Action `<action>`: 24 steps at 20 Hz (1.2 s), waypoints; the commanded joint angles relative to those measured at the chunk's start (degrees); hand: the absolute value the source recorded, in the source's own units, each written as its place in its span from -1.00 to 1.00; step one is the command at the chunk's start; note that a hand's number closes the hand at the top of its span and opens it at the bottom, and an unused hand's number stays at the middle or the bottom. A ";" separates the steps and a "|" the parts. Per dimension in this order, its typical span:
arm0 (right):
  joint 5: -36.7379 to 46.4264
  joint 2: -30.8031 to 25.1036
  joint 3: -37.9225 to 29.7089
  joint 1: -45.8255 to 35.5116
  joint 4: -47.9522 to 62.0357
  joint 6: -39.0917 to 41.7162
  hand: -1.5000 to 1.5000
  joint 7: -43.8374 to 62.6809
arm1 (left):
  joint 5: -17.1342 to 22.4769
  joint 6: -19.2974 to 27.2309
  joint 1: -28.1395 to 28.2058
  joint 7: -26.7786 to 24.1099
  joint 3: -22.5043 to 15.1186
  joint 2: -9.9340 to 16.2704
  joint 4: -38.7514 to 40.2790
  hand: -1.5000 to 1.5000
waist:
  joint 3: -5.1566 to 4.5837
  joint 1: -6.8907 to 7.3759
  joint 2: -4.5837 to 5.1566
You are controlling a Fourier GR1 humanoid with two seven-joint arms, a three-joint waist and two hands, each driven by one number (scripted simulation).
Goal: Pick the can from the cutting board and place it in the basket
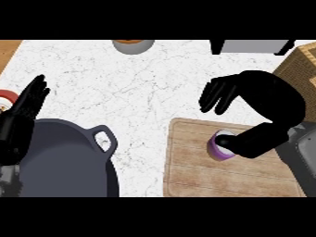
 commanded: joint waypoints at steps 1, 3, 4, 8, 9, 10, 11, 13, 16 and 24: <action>12.69 -1.04 6.91 -0.07 -4.74 3.45 -1.00 -7.51 | 2.24 -2.03 1.32 7.74 -0.51 1.00 6.60 0.00 | -0.99 -1.74 0.20; 16.21 4.07 9.25 1.23 -3.81 -2.16 -1.00 -8.15 | 2.84 -2.17 -0.73 11.39 -1.24 1.76 6.11 0.00 | -1.03 -1.91 -0.08; 18.63 5.45 11.42 4.45 -6.33 -4.66 -1.00 -8.49 | 3.17 -1.51 -0.67 11.13 0.21 2.29 6.84 0.00 | -1.06 -2.56 -0.31; 19.58 6.51 11.96 0.15 -10.24 -8.86 -1.00 5.20 | 4.71 -3.07 -0.06 9.83 0.49 3.46 9.36 0.00 | -1.27 -2.80 -0.53; 20.22 4.88 12.12 2.00 -10.74 -8.26 -1.00 6.08 | 5.55 -3.69 -0.22 10.27 1.08 4.36 8.93 0.00 | -1.23 -2.95 -0.55; 17.87 3.32 11.26 -0.36 -13.32 -6.46 -1.00 11.56 | 5.01 -2.47 -0.47 9.69 -0.03 2.88 9.71 0.00 | -1.32 -3.78 -0.67; 18.16 1.93 11.59 -1.60 -13.62 -5.51 -1.00 15.19 | 4.77 -1.00 -0.75 11.04 -0.25 3.05 8.01 0.00 | -1.31 -3.75 -0.81; 19.96 -2.14 10.91 -5.81 -14.82 -3.27 -1.00 20.66 | 5.46 -1.29 0.65 11.67 -0.17 4.68 7.27 0.00 | -1.41 -3.94 -1.06; 25.97 -8.97 8.22 -11.84 -14.87 -1.61 -1.00 26.53 | 5.96 -0.64 0.37 12.10 0.39 5.97 6.60 0.00 | -1.48 -4.56 -1.17; 20.60 -15.93 3.41 -25.81 -7.96 10.95 -1.00 42.11 | 7.53 -1.40 -1.83 11.57 -1.02 6.57 8.19 0.00 | -1.40 -3.00 -0.38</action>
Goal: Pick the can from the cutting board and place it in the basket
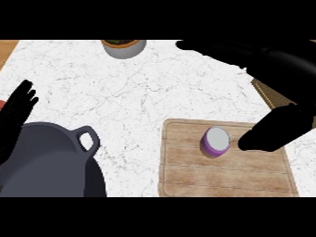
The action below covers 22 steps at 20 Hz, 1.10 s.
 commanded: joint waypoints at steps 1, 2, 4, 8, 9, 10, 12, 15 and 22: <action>-6.24 -4.10 -1.31 -5.98 3.37 9.84 -1.00 6.46 | 0.23 0.78 -3.43 1.92 -0.68 -2.65 6.12 0.00 | -1.62 -0.59 1.05; -8.42 -5.85 -1.47 -5.68 4.01 13.12 -1.00 5.50 | 0.32 0.06 -0.75 -0.33 -1.21 -2.83 6.31 0.00 | -1.63 -0.30 1.06; -12.48 -5.91 -1.34 -8.80 6.88 17.36 -1.00 7.93 | 0.21 0.79 -2.94 2.40 -2.28 -2.51 4.48 0.00 | -1.57 0.09 1.01; -18.70 -9.02 -4.47 -6.89 9.01 22.99 -1.00 7.18 | 1.12 0.49 -3.22 1.83 -0.65 -0.99 6.35 0.00 | -1.43 0.00 0.97; -19.69 -11.08 -6.40 -5.33 9.14 24.54 -1.00 4.92 | -0.57 2.97 -3.39 1.76 -3.18 -3.54 6.02 0.00 | -1.37 -0.48 1.04; -22.88 -11.07 -7.31 -5.64 9.61 24.77 -1.00 6.19 | 2.07 -0.18 -2.65 0.82 -0.52 -1.05 7.80 0.00 | -1.44 -0.41 0.94; -23.92 -9.94 -7.54 -6.07 11.92 24.48 -1.00 5.84 | 0.67 1.68 -3.40 0.74 -3.09 -3.33 8.30 0.00 | -1.44 -0.06 1.22; -24.69 -12.15 -11.19 0.24 8.79 24.19 -1.00 2.57 | 2.35 -0.01 -3.76 0.95 -1.90 -1.54 7.67 0.00 | -1.34 -0.36 1.02; -18.67 -9.80 -16.89 13.12 3.77 22.82 -1.00 -6.47 | 2.02 0.73 -3.74 -0.22 -2.39 -1.22 8.20 0.00 | -1.24 -0.35 1.09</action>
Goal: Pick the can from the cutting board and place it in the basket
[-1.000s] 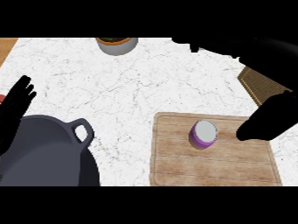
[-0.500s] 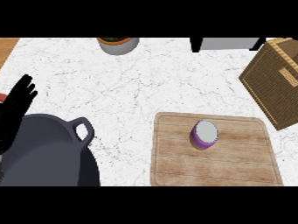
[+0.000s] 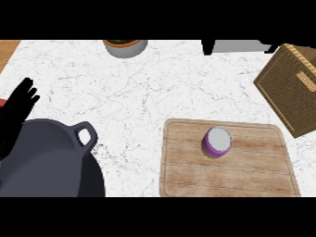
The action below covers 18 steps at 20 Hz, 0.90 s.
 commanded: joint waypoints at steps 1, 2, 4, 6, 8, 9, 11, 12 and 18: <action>6.27 2.60 -1.68 9.12 -4.37 -1.34 -1.00 -5.10 | 0.09 0.61 -0.98 0.90 0.25 -2.36 4.31 0.00 | -1.63 -0.35 0.88; 7.41 2.48 -2.56 10.72 -4.58 -0.47 -1.00 -7.13 | -0.14 0.48 -1.41 0.45 -0.91 -3.31 4.29 0.00 | -1.63 -0.44 0.92; 13.08 7.15 -0.10 11.75 -4.87 -3.87 -1.00 -8.59 | 1.01 -0.73 -3.02 -0.24 -0.25 -3.00 6.13 0.00 | -1.66 0.11 1.20; 15.36 8.51 0.50 15.01 -8.44 -6.00 -1.00 -9.47 | 0.25 0.42 -1.00 -0.57 -1.46 -3.69 5.46 0.00 | -1.69 -0.16 0.89; 19.46 10.60 0.67 16.13 -5.90 -7.34 -1.00 -14.07 | -0.60 0.91 -3.89 -0.99 -1.95 -3.92 7.98 0.00 | -1.68 -0.14 1.23; 20.53 11.81 1.17 17.17 -6.57 -9.04 -1.00 -13.57 | 1.58 -1.21 -2.46 0.34 -1.19 -1.99 4.81 0.00 | -1.69 0.41 0.95; 24.90 15.30 4.83 19.53 -7.39 -11.88 -1.00 -15.37 | 0.88 0.68 -5.28 1.02 -1.27 -2.77 7.91 0.00 | -1.69 -0.12 1.19; 25.23 16.66 4.65 19.44 -5.44 -12.88 -1.00 -16.61 | 2.54 -0.38 -5.00 3.33 -0.53 -0.86 4.91 0.00 | -1.67 0.68 1.03; 33.05 18.53 7.58 21.06 1.29 -15.91 -1.00 -22.20 | 1.92 0.55 -2.89 0.06 -2.06 -2.66 5.83 0.00 | -1.71 1.11 1.07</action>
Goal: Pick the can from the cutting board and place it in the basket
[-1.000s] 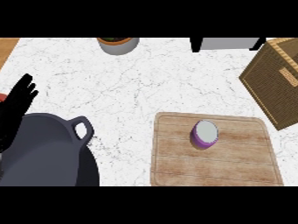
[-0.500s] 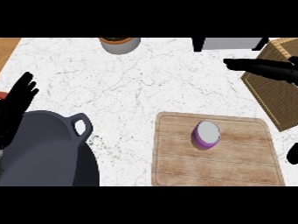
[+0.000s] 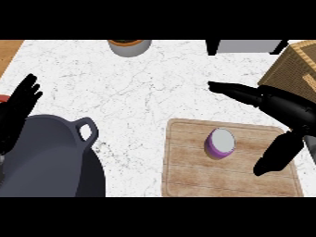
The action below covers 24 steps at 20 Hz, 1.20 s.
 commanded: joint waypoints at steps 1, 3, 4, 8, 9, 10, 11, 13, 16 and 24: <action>9.17 2.19 4.34 1.72 3.97 -3.90 -1.00 -4.94 | -0.21 -0.09 -0.74 -0.30 -0.74 -3.31 4.82 0.00 | -1.75 -0.10 0.97; 9.56 2.09 4.93 -0.64 6.79 -2.68 -1.00 -3.61 | 1.18 -1.39 -2.16 -0.05 0.60 -2.37 5.97 0.00 | -1.79 -0.08 0.96; 11.66 2.93 6.04 -0.03 8.03 -4.13 -1.00 -4.99 | 0.57 0.82 -1.94 2.93 -0.83 -2.74 2.45 0.00 | -1.73 0.17 0.81; 14.41 3.95 9.37 0.58 6.34 -3.98 -1.00 -2.93 | 0.01 1.02 -0.02 -0.57 -2.04 -4.37 3.42 0.00 | -1.80 -0.29 0.63; 15.17 2.60 9.54 1.72 6.95 -3.77 -1.00 -5.55 | -0.07 2.13 -2.44 1.50 -2.37 -4.92 3.99 0.00 | -1.77 -0.79 0.72; 15.08 1.53 8.33 0.95 8.94 -3.23 -1.00 -7.22 | 0.56 0.64 -1.16 -0.25 -0.82 -3.39 5.38 0.00 | -1.79 -0.45 0.77; 15.93 3.09 8.85 1.10 8.03 -4.47 -1.00 -5.44 | 1.39 -0.39 -0.96 0.42 -0.46 -2.58 4.59 0.00 | -1.80 -0.46 0.64; 17.08 2.68 8.91 0.43 11.16 -4.57 -1.00 -8.00 | 2.43 -0.91 -2.51 1.50 -0.10 -2.24 4.68 0.00 | -1.78 -0.38 0.74; 17.28 2.91 7.45 0.33 13.37 -5.60 -1.00 -11.63 | 0.51 1.28 -1.55 1.78 -1.64 -2.90 2.40 0.00 | -1.75 -0.17 0.64; 16.74 2.58 7.99 2.23 13.72 -3.10 -1.00 -17.62 | 0.66 0.15 -1.22 -1.62 -2.11 -3.91 5.96 0.00 | -1.80 -0.68 0.72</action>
